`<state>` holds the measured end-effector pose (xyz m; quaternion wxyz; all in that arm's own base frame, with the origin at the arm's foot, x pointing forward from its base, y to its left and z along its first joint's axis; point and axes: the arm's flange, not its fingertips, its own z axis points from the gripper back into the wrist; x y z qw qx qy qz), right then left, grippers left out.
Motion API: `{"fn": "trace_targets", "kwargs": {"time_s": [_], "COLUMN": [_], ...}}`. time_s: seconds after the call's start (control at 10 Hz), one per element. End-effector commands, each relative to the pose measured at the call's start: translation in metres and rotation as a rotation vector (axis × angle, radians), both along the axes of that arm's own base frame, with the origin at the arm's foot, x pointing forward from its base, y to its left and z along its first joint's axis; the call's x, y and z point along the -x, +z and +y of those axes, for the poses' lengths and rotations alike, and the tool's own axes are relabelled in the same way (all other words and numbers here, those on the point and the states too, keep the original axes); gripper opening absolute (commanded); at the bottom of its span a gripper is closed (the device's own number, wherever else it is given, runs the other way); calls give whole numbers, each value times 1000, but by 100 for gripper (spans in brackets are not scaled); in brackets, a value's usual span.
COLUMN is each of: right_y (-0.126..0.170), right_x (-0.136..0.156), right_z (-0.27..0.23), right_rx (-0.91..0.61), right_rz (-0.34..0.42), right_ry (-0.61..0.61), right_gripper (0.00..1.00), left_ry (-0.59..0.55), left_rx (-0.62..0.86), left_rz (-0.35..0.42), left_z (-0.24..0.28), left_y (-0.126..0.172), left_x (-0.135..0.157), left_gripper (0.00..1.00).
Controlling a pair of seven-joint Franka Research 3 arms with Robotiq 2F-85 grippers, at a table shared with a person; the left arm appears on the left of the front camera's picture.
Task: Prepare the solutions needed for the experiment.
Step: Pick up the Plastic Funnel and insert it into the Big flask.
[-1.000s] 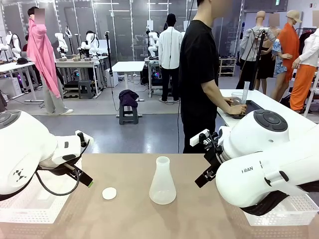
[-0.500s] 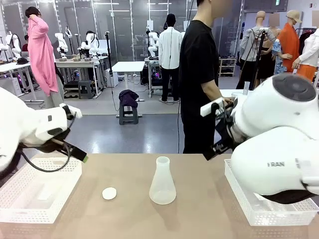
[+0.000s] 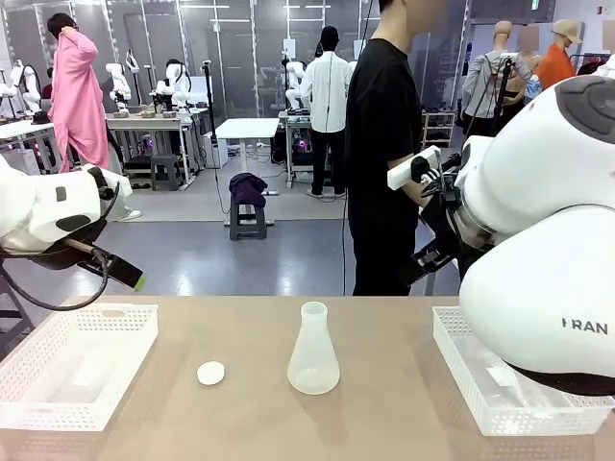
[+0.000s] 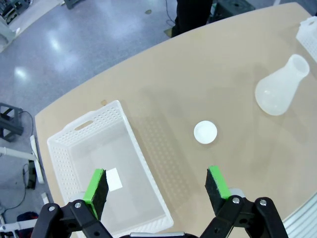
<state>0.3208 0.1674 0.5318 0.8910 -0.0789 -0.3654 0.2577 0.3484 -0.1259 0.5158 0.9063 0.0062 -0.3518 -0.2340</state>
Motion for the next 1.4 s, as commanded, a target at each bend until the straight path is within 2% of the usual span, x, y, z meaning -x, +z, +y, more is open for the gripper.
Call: {"fn": "trace_targets", "kwargs": {"time_s": [0.0,0.1,0.3,0.4,0.5,0.6,0.7,0.8,0.9,1.1,1.3], "right_y": [1,5,2,0,-1,-6,-13,-20,-28,-42,-51], "right_x": [3,4,4,6,6,5,0,-4,-10,-24,-32], "right_z": [-8,-26,-55,-64,-70,-71,-68,-65,-60,-48,-48], "right_rx": [-126,-270,-607,-727,-858,-977,-1127,-1231,-1264,-1348,-1403], "right_rz": [83,151,296,345,390,453,527,606,661,766,776], "right_ry": [40,95,189,214,235,248,219,204,164,93,73], "right_gripper": [100,100,100,100,100,100,100,100,100,100,100], "left_ry": [-40,-85,-209,-205,-152,-123,-167,-169,-148,-233,-274], "left_rx": [118,226,563,669,779,918,1069,1160,1236,1394,1422], "left_rz": [49,92,225,289,352,387,429,488,493,500,531], "left_z": [13,22,48,57,63,69,71,73,76,83,77], "left_y": [-9,-7,-5,-7,-11,-12,-14,-16,-18,-23,-31], "left_x": [21,22,24,25,22,20,20,18,17,16,10], "left_gripper": [100,100,100,100,100,100,100,100,100,100,100]}}
